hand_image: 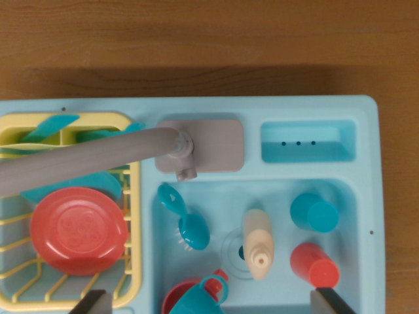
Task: Pick detergent from the sink
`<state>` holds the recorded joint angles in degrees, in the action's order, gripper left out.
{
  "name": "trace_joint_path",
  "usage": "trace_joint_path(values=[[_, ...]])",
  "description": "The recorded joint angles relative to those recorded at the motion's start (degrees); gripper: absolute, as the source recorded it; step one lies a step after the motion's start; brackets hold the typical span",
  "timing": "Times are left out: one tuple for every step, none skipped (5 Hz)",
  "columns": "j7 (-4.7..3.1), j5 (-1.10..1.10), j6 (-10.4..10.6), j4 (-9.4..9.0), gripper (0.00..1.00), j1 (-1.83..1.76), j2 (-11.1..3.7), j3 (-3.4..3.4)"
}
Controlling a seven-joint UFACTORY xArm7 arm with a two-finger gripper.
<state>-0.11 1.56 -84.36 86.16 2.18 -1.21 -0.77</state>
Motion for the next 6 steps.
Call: trace_joint_path(values=[[0.0,0.0,0.0,0.0,0.0,0.0,0.0,0.0],[-0.5,-0.18,1.8,-1.52,0.0,0.17,-0.48,-0.19],[-0.5,-0.18,1.8,-1.52,0.0,0.17,-0.48,-0.19],[-1.07,-0.38,4.0,-3.26,0.0,0.37,-1.03,-0.4],[-1.07,-0.38,4.0,-3.26,0.0,0.37,-1.03,-0.4],[-1.69,-0.6,6.2,-5.14,0.0,0.58,-1.62,-0.63]])
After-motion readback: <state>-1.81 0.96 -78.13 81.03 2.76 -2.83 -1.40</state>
